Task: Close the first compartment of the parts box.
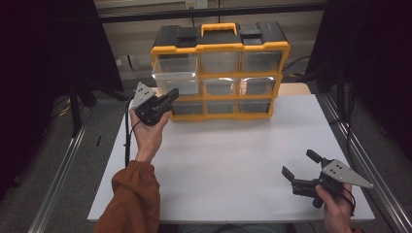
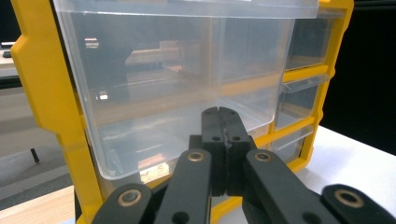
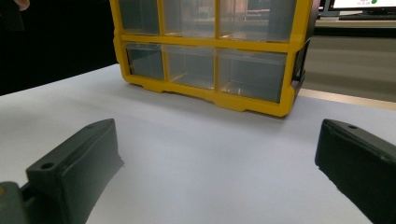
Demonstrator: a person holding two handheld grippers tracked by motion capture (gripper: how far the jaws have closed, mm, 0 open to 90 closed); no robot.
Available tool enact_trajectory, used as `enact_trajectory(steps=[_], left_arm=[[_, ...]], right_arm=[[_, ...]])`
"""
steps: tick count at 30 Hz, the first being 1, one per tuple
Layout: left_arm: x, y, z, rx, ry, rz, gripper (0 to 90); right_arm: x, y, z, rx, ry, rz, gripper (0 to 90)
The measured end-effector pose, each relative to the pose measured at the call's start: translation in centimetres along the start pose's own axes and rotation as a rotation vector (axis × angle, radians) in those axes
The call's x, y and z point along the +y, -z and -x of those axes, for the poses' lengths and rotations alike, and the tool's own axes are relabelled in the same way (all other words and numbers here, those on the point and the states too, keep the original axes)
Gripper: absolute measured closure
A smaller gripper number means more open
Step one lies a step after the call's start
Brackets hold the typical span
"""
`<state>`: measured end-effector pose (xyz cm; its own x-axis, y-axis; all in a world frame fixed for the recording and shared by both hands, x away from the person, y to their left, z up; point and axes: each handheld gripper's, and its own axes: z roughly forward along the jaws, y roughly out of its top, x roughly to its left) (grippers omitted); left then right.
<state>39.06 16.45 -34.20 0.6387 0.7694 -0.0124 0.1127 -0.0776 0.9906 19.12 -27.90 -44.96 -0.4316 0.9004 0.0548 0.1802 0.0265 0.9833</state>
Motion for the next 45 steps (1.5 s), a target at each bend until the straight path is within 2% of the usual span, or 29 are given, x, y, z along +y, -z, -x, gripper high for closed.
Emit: enact_trajectory(steps=[2,6,8,12,16,20,21,24,26,28,34,40,45], left_arm=[[0.0,-0.1,0.1,0.002,0.016,0.011,90.0],[0.0,-0.2,0.0,0.003,0.007,0.006,90.0],[0.0,-0.3,0.1,0.006,0.02,0.016,90.0],[0.1,-0.4,0.0,0.009,0.003,0.003,90.0],[0.0,-0.6,0.0,0.011,0.019,0.016,90.0],[0.1,-0.6,-0.1,0.011,-0.001,0.005,90.0],[0.0,-0.8,-0.1,0.01,0.015,0.017,90.0],[0.1,-0.8,0.0,0.012,0.017,0.019,90.0],[0.3,-0.8,0.1,0.009,-0.004,0.008,90.0],[0.4,-1.0,0.1,0.009,-0.009,0.007,90.0],[0.4,-1.2,0.1,0.013,0.006,0.022,90.0],[0.5,-1.2,-0.2,0.018,-0.007,0.013,90.0],[0.5,-1.4,-0.2,0.02,0.002,0.021,90.0]], right_arm=[[0.0,0.0,0.0,0.001,-0.001,-0.001,0.0],[0.0,0.0,0.0,-0.001,0.0,0.0,0.0],[0.0,0.0,0.0,0.001,0.0,0.0,0.0],[0.0,0.0,0.0,0.001,0.0,0.001,0.0],[0.0,0.0,0.0,-0.001,0.0,0.002,0.0],[0.0,0.0,0.0,0.001,0.0,0.001,0.0],[0.0,0.0,0.0,-0.002,-0.002,0.003,0.0],[0.0,0.0,0.0,-0.001,0.001,0.003,0.0],[0.0,0.0,0.0,-0.001,0.002,0.003,0.0],[0.0,0.0,0.0,-0.001,-0.001,0.003,0.0],[0.0,0.1,0.0,0.001,0.006,0.002,0.0],[0.0,0.1,0.0,0.001,0.006,0.002,0.0],[0.0,0.0,0.0,-0.001,0.002,0.003,0.0]])
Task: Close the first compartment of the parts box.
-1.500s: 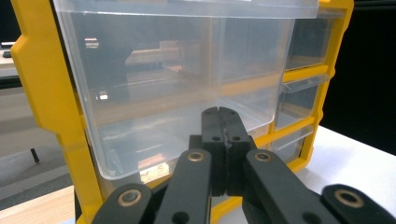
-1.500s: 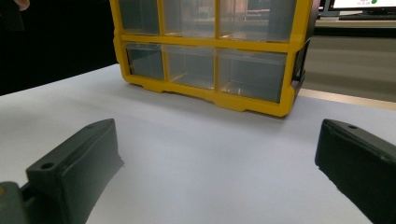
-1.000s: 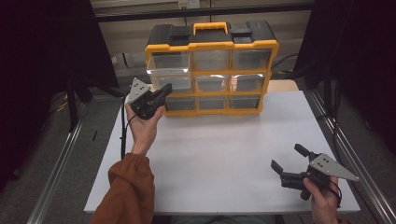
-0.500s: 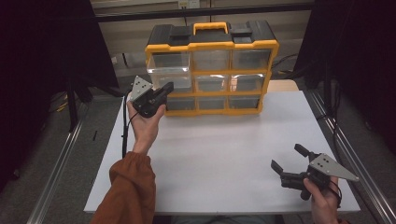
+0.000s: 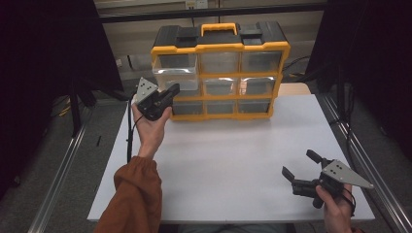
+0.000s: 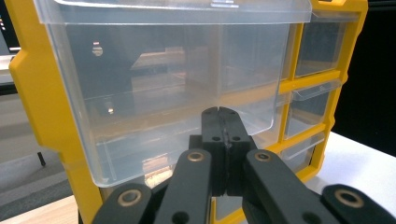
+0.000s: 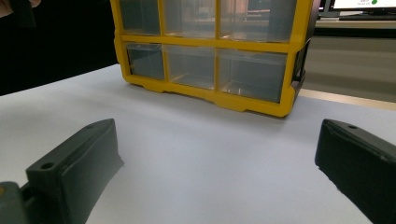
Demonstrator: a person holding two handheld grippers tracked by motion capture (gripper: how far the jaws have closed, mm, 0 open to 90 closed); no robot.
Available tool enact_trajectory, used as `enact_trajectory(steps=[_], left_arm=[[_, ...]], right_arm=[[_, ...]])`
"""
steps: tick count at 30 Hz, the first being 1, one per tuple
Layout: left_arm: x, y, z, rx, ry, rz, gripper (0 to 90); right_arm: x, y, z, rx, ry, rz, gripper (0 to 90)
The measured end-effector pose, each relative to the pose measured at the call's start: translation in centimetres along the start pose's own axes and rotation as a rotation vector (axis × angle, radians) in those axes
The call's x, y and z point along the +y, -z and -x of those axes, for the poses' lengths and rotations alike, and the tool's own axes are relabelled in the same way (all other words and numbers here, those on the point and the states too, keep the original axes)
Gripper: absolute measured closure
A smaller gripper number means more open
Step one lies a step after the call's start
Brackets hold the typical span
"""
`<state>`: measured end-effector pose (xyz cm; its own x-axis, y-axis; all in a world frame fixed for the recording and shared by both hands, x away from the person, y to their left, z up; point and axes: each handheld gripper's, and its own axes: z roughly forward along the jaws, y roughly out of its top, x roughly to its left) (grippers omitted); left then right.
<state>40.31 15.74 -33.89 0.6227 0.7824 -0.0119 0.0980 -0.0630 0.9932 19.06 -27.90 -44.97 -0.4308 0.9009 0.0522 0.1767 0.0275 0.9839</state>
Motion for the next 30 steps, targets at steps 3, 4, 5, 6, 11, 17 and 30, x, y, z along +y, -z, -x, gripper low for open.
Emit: enact_trajectory(steps=[3,4,5,6,11,17,30], left_arm=[[0.05,-0.07,-0.06,0.005,0.002,0.002,90.0],[0.06,-0.12,-0.08,0.003,0.0,0.003,90.0],[0.08,-0.14,-0.08,0.006,0.001,0.001,90.0],[0.08,-0.19,-0.09,0.006,0.002,0.003,90.0],[0.14,-0.29,-0.19,0.005,0.004,0.005,90.0],[0.08,-0.48,-0.16,0.007,0.011,0.012,90.0],[0.16,-0.76,-0.4,0.005,0.034,0.02,90.0]], right_arm=[[0.0,0.0,0.0,0.001,0.0,0.0,0.0],[0.0,0.0,0.0,0.001,0.0,0.0,0.0],[0.0,-0.01,0.0,0.002,0.0,-0.001,0.0],[0.0,-0.01,0.01,0.001,-0.002,-0.001,0.0],[0.0,0.01,-0.01,0.002,-0.005,-0.003,0.0],[0.0,0.04,0.0,0.0,-0.004,-0.004,0.0],[-0.01,0.08,0.02,0.003,-0.002,-0.004,0.0]])
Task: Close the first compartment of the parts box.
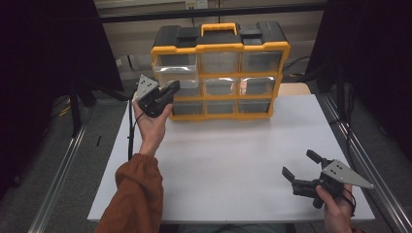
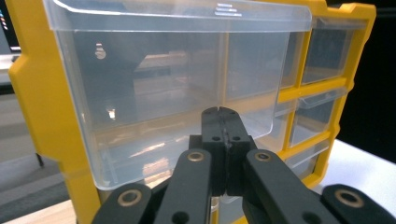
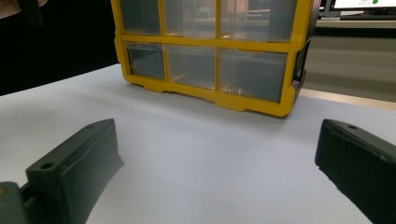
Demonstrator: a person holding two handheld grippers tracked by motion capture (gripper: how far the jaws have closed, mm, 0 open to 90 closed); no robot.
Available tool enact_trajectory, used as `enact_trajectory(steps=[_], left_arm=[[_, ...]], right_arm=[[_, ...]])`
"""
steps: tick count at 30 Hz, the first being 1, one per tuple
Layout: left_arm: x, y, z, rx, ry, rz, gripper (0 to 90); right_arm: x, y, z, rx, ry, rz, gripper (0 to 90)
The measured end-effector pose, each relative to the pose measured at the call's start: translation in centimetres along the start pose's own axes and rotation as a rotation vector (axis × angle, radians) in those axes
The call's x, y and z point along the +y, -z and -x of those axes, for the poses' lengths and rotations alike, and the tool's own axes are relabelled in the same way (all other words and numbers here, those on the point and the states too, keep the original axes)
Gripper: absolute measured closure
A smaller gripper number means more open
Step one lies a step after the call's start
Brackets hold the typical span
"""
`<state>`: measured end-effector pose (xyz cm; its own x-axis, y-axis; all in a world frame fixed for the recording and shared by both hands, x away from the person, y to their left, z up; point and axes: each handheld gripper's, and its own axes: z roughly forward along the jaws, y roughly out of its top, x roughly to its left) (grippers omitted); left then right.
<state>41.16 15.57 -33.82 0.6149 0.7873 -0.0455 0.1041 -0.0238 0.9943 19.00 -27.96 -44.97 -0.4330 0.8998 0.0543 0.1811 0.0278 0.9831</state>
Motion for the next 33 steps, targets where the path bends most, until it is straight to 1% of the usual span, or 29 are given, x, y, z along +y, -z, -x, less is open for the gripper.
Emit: enact_trajectory(steps=[4,7,11,17,20,22,27,31,33], left_arm=[[0.12,-0.05,0.02,0.01,-0.026,-0.013,90.0],[0.23,-0.13,0.05,0.007,-0.03,-0.003,90.0],[0.5,-0.07,-0.06,0.009,-0.04,-0.007,90.0],[0.47,-0.26,0.0,0.014,-0.038,-0.001,90.0],[0.49,-0.35,-0.05,0.008,-0.048,-0.006,90.0],[0.52,-0.41,-0.05,0.012,-0.052,-0.009,90.0],[0.53,-0.57,-0.11,0.011,-0.048,-0.007,90.0],[0.55,-0.65,-0.12,0.015,-0.054,-0.009,90.0],[0.54,-0.71,-0.14,0.01,-0.05,-0.004,90.0]], right_arm=[[0.0,0.06,-0.01,-0.003,-0.004,0.001,0.0],[0.01,0.04,-0.02,-0.002,0.001,-0.001,0.0],[0.0,0.0,-0.03,-0.003,0.0,0.001,0.0],[0.0,0.01,-0.03,-0.003,0.002,0.002,0.0],[-0.01,0.02,-0.02,-0.003,0.003,0.002,0.0],[0.0,0.04,0.0,0.0,-0.002,-0.002,0.0],[-0.01,0.0,-0.01,-0.002,-0.003,0.0,0.0],[-0.01,0.01,-0.01,-0.002,-0.003,0.0,0.0],[-0.01,0.02,-0.01,-0.002,-0.004,0.0,0.0]])
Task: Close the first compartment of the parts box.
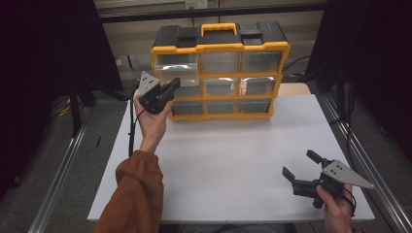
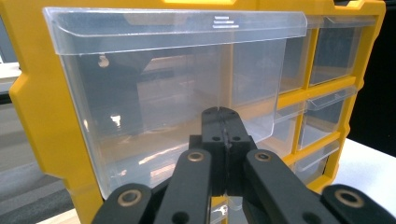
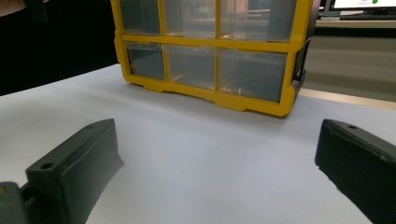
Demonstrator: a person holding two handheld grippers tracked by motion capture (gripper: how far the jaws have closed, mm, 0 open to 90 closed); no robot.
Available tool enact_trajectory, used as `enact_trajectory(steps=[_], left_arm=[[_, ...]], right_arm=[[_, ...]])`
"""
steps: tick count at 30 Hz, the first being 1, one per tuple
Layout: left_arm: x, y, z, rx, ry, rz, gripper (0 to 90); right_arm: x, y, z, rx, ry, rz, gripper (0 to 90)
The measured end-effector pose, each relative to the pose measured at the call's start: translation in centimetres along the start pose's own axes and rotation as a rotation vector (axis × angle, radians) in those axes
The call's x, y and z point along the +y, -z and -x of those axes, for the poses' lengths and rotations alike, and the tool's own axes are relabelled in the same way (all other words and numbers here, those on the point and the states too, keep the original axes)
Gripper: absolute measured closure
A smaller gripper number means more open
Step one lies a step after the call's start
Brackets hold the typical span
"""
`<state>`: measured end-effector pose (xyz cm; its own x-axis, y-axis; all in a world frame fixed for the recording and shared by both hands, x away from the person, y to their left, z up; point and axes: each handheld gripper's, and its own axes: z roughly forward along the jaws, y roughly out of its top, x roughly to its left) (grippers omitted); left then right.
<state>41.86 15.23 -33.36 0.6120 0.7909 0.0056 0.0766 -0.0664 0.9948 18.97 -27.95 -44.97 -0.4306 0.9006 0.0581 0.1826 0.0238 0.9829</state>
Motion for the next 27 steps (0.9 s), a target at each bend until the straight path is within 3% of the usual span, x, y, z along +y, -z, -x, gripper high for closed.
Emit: enact_trajectory(steps=[27], left_arm=[[-0.2,-0.82,-0.21,0.014,-0.023,-0.026,90.0]], right_arm=[[-0.01,0.01,0.02,0.003,0.006,0.002,0.0]])
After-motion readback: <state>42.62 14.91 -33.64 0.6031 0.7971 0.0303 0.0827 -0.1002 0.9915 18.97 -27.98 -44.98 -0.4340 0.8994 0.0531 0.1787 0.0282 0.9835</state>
